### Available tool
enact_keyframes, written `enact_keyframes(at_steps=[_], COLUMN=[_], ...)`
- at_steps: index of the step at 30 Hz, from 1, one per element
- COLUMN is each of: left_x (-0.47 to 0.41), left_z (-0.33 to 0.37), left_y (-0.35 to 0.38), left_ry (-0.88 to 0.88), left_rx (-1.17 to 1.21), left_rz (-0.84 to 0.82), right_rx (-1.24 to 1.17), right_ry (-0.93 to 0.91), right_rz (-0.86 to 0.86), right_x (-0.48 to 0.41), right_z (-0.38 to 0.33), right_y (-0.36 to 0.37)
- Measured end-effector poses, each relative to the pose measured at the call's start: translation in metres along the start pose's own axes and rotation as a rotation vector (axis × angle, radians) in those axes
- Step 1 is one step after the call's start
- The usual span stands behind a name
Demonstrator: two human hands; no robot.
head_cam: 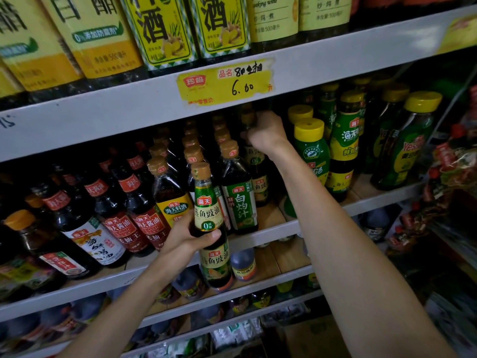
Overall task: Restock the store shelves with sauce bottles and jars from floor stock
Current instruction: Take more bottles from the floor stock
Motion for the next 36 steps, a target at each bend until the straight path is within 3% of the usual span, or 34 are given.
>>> enact_keyframes(at_steps=[6, 9, 11, 13, 16, 18, 21, 28, 32, 36], left_x=[0.000, -0.004, -0.008, -0.015, -0.027, -0.035, -0.042, -0.059, -0.044, -0.026], left_z=[0.010, 0.019, 0.026, 0.032, 0.042, 0.047, 0.053, 0.078, 0.070, 0.051], left_y=[0.008, 0.016, 0.023, 0.034, 0.050, 0.060, 0.072, 0.071, 0.057, 0.046], left_ry=[0.013, 0.025, 0.028, 0.059, 0.098, 0.136, 0.158, 0.265, 0.317, 0.351], left_rx=[0.026, 0.060, 0.050, 0.017, -0.075, -0.210, -0.409, -0.646, -1.022, -0.896], left_rz=[-0.004, -0.035, -0.035, -0.021, 0.004, 0.000, -0.009, -0.089, 0.110, 0.203], right_rx=[-0.066, -0.078, -0.229, -0.347, -0.440, -0.334, -0.068, -0.055, 0.066, 0.121], right_ry=[-0.043, -0.121, -0.171, -0.167, -0.084, -0.050, -0.034, -0.116, -0.129, -0.082], right_rz=[0.025, 0.210, 0.304, 0.196, -0.099, -0.104, 0.019, 0.166, 0.183, 0.140], right_x=[0.018, 0.052, 0.087, 0.124, 0.162, 0.169, 0.169, 0.162, 0.149, 0.129], right_z=[0.001, -0.002, -0.001, 0.005, 0.015, 0.019, 0.019, 0.010, 0.012, 0.020], right_y=[-0.002, -0.013, -0.020, -0.021, -0.012, -0.009, -0.018, -0.039, -0.035, -0.018])
Point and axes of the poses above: each hand's wrist, its own x-axis away from the middle knuckle, its own y-axis out of the palm, z = x × y, the point moved 1 cm from there along -x, towards the middle knuckle, and after that the axes turned 8 degrees about -z, right-handed, at the moved point
